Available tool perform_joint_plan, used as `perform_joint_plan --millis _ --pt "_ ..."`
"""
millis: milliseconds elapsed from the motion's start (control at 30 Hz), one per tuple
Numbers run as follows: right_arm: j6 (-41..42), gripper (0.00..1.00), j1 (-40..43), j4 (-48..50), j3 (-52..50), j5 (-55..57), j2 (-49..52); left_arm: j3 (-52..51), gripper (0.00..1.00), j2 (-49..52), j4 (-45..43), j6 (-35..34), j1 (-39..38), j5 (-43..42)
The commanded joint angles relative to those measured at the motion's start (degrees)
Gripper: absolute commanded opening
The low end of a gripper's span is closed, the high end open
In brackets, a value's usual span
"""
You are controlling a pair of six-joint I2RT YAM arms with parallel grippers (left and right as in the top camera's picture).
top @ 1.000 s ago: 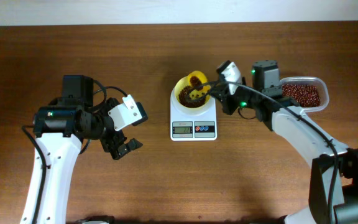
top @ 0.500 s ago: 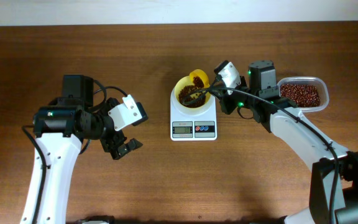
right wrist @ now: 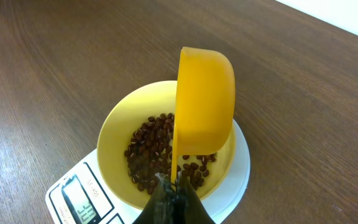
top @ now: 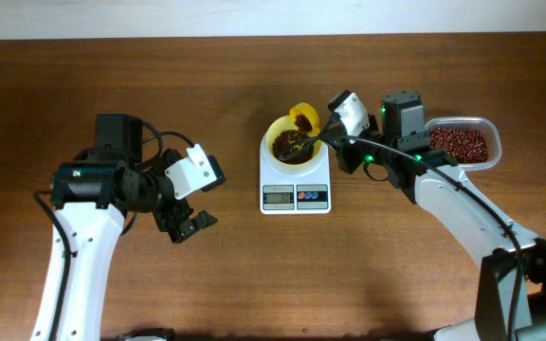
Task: Scoop item into bowl and weigh 50g on scale
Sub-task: 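Tilt the scoop with the right gripper to pour beans into the bowl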
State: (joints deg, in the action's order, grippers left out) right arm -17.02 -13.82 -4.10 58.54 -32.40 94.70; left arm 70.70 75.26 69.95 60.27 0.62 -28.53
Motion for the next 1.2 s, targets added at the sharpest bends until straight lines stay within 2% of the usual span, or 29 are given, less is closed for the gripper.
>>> perform_joint_plan --millis 0,400,500,600,1167 --pt "-0.6 0.04 0.0 0.0 -0.1 0.1 -1.4 -0.3 0.99 -0.2 0.0 0.5 0.3 -1.0" --pt "-0.6 0.04 0.0 -0.2 -0.1 0.1 -1.4 -0.3 0.99 -0.2 0.0 0.5 0.3 -1.0" --pt "-0.5 0.04 0.0 -4.6 -0.1 0.1 -1.4 -0.3 0.99 -0.2 0.0 0.5 0.3 -1.0" --pt "1.7 0.04 0.0 -4.5 -0.1 -0.3 -1.4 -0.3 0.99 -0.2 0.0 0.5 0.3 -1.0" --pt "0.7 0.04 0.0 -4.1 -0.1 -0.3 -1.4 -0.3 0.99 -0.2 0.0 0.5 0.3 -1.0"
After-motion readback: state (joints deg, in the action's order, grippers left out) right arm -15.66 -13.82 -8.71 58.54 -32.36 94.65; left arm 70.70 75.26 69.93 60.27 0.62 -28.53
